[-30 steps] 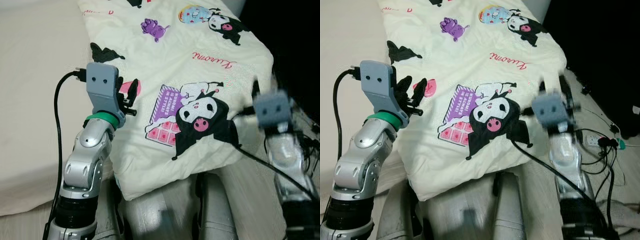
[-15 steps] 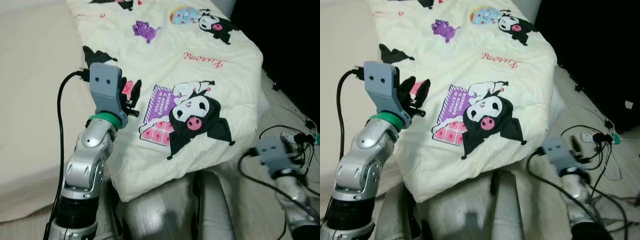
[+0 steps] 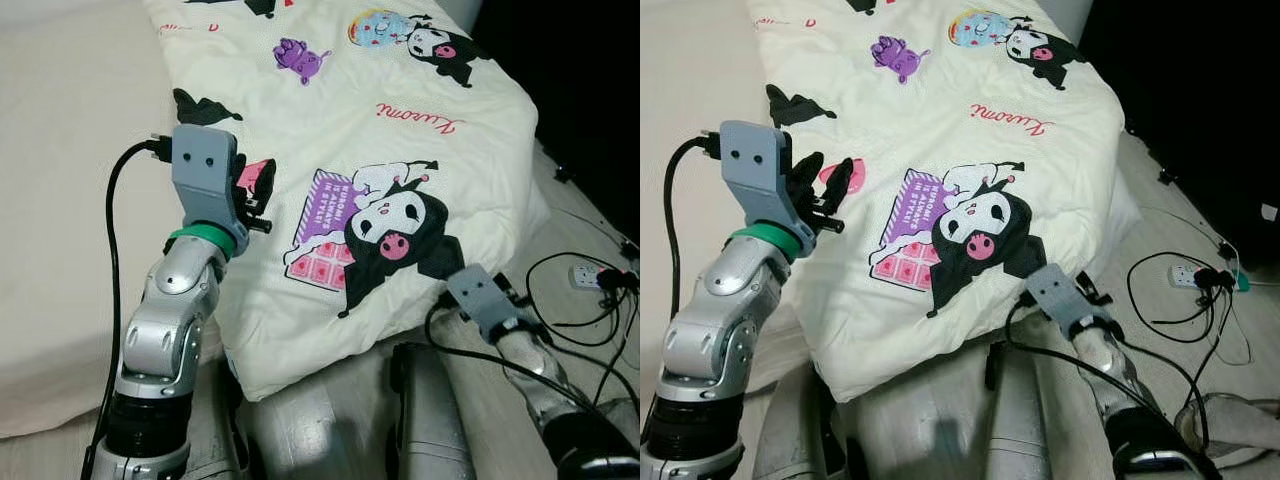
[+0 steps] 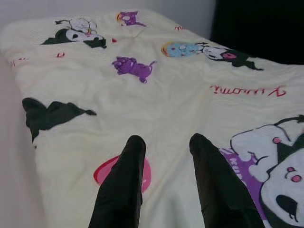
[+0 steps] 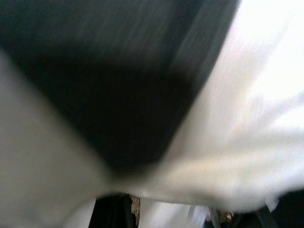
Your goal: Clean up the room
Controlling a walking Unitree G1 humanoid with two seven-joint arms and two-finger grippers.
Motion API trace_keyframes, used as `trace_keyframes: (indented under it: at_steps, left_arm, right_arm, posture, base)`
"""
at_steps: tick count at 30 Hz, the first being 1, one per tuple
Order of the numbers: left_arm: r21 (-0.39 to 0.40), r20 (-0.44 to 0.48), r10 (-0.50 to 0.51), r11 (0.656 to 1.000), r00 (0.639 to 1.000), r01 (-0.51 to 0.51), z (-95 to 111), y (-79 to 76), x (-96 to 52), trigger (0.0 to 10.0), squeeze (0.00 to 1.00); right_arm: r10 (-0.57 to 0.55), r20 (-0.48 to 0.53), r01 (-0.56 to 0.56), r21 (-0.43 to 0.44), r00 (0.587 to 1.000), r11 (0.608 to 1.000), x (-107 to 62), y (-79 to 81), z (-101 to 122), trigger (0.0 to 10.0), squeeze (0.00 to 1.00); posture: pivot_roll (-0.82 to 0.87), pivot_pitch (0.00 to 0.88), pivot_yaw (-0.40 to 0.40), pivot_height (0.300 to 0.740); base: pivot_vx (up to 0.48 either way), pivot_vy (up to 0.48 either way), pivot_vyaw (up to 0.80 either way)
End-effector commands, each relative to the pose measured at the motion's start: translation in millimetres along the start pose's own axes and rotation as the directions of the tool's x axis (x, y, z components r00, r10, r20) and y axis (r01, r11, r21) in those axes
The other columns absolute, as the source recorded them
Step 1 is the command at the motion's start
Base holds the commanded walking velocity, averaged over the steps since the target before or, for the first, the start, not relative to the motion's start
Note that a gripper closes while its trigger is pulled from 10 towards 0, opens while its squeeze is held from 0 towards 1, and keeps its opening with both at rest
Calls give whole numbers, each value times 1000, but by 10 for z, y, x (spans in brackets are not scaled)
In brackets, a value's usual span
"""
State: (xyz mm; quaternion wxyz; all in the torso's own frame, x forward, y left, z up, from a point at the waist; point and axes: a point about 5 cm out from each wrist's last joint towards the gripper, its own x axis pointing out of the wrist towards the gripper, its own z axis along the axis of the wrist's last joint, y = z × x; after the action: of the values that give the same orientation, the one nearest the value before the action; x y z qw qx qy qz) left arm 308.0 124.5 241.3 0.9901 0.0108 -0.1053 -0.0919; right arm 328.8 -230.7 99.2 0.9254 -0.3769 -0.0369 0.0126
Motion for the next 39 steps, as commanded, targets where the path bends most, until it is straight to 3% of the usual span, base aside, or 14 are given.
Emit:
trace_keyframes:
  at_steps: [1, 2, 3, 5, 8, 13, 20, 21, 25, 26, 27, 28, 39]
  left_arm:
    - [-1, -26, 3, 1000, 1000, -3, -48, 17, -32, 10000, 0]
    - [-3, -27, -1, 1000, 1000, 1, -51, 1, -31, 10000, 0]
    - [-3, -27, -1, 1000, 1000, 1, -51, 1, -31, 10000, 0]
    - [-8, -27, -7, 1000, 1000, 7, -55, -24, -29, 10000, 0]
    - [-10, -26, -8, 1000, 1000, 8, -50, -29, -26, 10000, 0]
    - [-9, -27, -3, 1000, 1000, 3, -50, -8, -28, 10000, 0]
    - [-10, -29, 0, 1000, 1000, -1, -50, -12, -31, 10000, 0]
    - [-10, -28, 2, 1000, 1000, -2, -49, -10, -30, 10000, 0]
    - [-8, -30, 7, 1000, 1000, -7, -50, 3, -31, 10000, 0]
    - [-7, -30, 10, 1000, 999, -10, -51, 7, -31, 10000, 0]
    - [-7, -31, 11, 1000, 999, -12, -51, 9, -32, 10000, 0]
    - [-7, -31, 12, 1000, 999, -13, -51, 10, -33, 10000, 0]
    - [-9, -30, 14, 1000, 999, -14, -51, 6, -27, 10000, 0]
  right_arm:
    - [-17, 95, 20, -33, 995, 999, 45, -52, 146, 10000, 0]
    - [-50, 179, 60, -52, 982, 997, 113, -146, 316, 10000, 0]
    - [-50, 179, 60, -52, 982, 997, 113, -146, 316, 10000, 0]
    - [-84, 271, 109, -80, 959, 991, 172, -247, 503, 10000, 0]
    - [-89, 307, 129, -111, 947, 985, 203, -274, 570, 10000, 0]
    - [-109, 307, 149, -109, 945, 983, 223, -283, 567, 10000, 0]
    - [-137, 209, 159, -95, 968, 983, 249, -269, 410, 10000, 0]
    - [-141, 204, 163, -98, 969, 982, 255, -273, 404, 10000, 180]
    - [-151, 194, 175, -114, 969, 978, 276, -292, 404, 10000, 161]
    - [-158, 195, 183, -119, 968, 976, 292, -311, 411, 2980, 0]
    - [-161, 196, 187, -121, 967, 975, 301, -324, 417, 2980, 0]
    - [-164, 201, 191, -122, 966, 974, 307, -336, 425, 0, 0]
    - [-190, 258, 235, -153, 947, 960, 357, -504, 505, 0, 0]
  posture:
    - [-23, 223, 140, 526]
    - [-33, 224, 140, 526]
    - [-33, 224, 140, 526]
    - [-31, 223, 138, 526]
    - [-29, 223, 136, 526]
    - [-26, 223, 135, 526]
    - [-19, 224, 133, 526]
    - [-16, 225, 132, 526]
    - [-16, 224, 132, 526]
    - [-16, 224, 132, 526]
    - [-16, 224, 132, 526]
    - [-14, 225, 129, 526]
    - [-19, 222, 129, 526]
  base:
    - [0, 0, 0]
    - [0, 0, 0]
    - [0, 0, 0]
    - [0, 0, 0]
    - [0, 0, 0]
    - [0, 0, 0]
    - [0, 0, 0]
    - [0, 0, 0]
    - [0, 0, 0]
    - [0, 0, 0]
    - [0, 0, 0]
    - [0, 0, 0]
    - [0, 0, 0]
